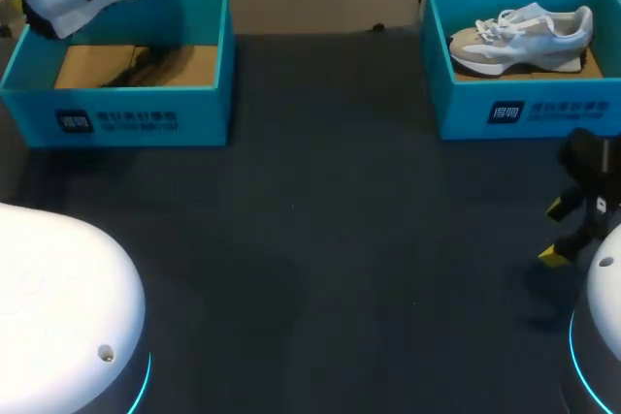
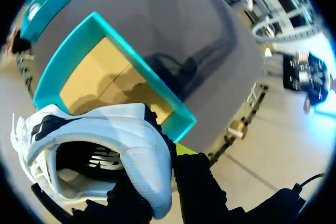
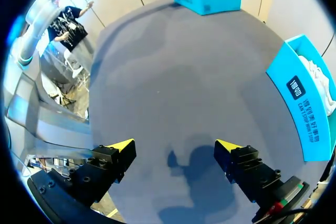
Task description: Take the shoe out of the shoebox, open the shoe tongue, remove and reinsert the insole, then place the shoe into the shoebox
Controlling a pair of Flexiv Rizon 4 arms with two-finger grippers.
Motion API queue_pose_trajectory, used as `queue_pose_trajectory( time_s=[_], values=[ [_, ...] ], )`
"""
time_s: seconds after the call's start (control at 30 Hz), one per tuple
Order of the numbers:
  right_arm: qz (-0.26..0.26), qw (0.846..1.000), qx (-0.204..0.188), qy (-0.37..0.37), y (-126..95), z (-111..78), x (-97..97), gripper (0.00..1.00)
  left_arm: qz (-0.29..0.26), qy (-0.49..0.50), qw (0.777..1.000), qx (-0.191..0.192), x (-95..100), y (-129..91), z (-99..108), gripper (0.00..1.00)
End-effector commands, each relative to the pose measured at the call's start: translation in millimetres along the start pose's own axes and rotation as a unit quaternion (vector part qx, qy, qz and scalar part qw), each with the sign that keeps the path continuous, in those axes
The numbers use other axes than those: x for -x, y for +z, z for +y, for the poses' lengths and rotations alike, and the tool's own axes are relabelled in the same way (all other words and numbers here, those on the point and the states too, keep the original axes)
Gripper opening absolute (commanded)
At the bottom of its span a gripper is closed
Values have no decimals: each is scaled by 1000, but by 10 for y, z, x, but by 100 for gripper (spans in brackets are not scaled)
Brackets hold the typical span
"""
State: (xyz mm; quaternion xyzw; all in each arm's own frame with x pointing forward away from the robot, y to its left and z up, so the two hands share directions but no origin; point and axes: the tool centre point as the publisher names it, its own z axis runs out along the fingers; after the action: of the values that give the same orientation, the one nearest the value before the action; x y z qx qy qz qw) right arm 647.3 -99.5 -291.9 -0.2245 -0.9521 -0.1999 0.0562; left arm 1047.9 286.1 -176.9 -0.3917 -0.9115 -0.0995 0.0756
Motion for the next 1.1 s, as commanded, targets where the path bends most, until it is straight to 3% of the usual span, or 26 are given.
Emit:
queue_pose_trajectory(
  time_s=[0.03, 0.2, 0.23, 0.63, 0.93, 1.1],
  values=[
    [-1, 1000, -1, 0, 7, 1, -5, 100, -31, 83, 994, 59, -97, 0, -87, 0],
    [-1, 1000, -1, 0, 7, 1, -5, 100, -34, 91, 994, 58, -93, -19, -87, 0],
    [-1, 1000, -1, 0, 7, 1, -5, 100, -45, 106, 990, 76, -83, -29, -68, 0],
    [-1, 1000, -1, 0, 7, 1, -5, 100, -56, 251, 958, 129, 48, 87, 469, 0],
    [-1, 1000, -1, 0, 7, 1, -5, 100, -68, 347, 925, 137, 117, 159, 530, 0],
    [-1, 1000, -1, 0, 7, 1, -5, 100, -68, 347, 925, 137, 117, 159, 530, 0]
  ],
)
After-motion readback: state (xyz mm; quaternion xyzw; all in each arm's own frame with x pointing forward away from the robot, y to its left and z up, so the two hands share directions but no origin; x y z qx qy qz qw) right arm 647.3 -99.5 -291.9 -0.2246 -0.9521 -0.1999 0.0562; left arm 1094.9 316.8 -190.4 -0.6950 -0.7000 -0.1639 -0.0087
